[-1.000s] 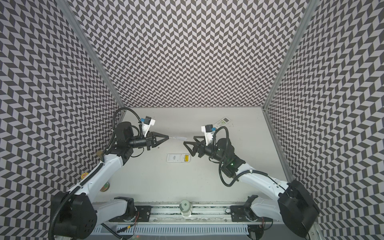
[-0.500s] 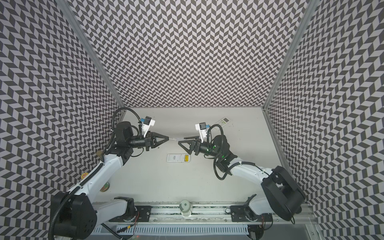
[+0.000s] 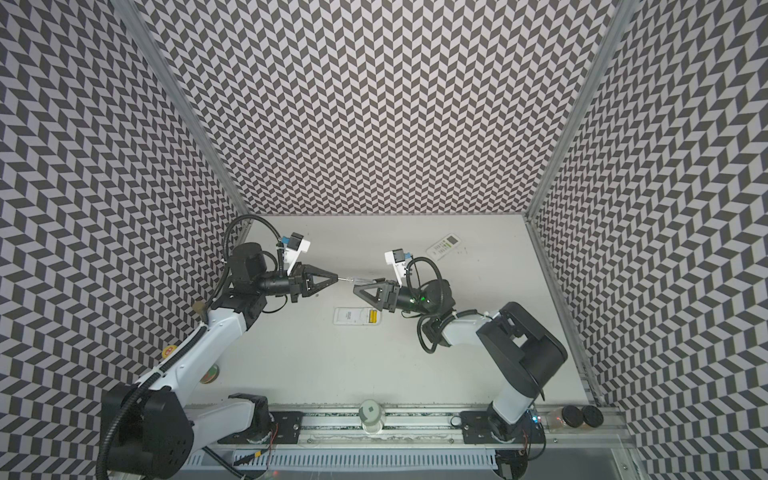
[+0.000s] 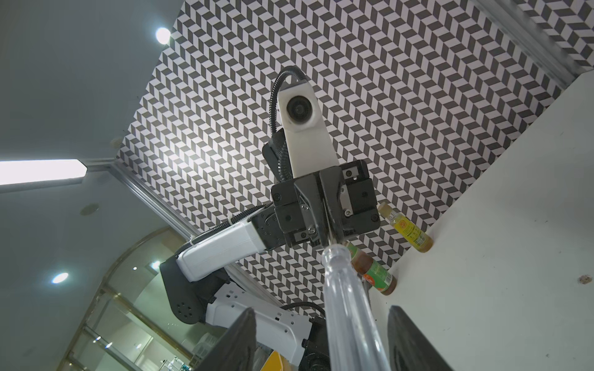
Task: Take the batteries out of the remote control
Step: 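Reach the right gripper to the screwdriver handle and close on it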
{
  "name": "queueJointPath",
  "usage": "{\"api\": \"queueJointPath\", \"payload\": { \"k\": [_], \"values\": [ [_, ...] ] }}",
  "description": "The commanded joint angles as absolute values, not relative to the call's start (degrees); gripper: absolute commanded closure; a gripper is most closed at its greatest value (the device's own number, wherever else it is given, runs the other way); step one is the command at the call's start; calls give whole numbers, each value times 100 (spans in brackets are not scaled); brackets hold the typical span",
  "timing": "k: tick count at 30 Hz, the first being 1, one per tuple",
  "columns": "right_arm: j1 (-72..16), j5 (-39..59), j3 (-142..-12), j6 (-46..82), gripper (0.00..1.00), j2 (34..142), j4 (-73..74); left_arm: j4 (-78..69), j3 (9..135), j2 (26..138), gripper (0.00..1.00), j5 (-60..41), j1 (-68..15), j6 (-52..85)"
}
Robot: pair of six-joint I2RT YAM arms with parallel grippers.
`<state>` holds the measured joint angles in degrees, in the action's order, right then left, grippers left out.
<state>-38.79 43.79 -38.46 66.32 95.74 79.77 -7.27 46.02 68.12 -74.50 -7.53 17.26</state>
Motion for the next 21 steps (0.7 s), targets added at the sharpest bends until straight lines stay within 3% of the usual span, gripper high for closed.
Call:
{"api": "queueJointPath", "payload": {
  "k": [1,6,14,21],
  "values": [
    [-3850,4501,-3936,6835,38,9574,8527,-905,4659,6754,100,-7540,-806,1723],
    [-3850,4593,-4100,6801,49,9669,8416,-923,4599,6750,100,-7532,-846,1714],
    [-3832,4656,-4329,6644,50,9756,8164,-923,4590,6746,100,-7558,-884,1721],
    [-3841,4693,-4499,6355,59,9756,7678,-931,4582,6745,100,-7574,-905,1723]
  ]
}}
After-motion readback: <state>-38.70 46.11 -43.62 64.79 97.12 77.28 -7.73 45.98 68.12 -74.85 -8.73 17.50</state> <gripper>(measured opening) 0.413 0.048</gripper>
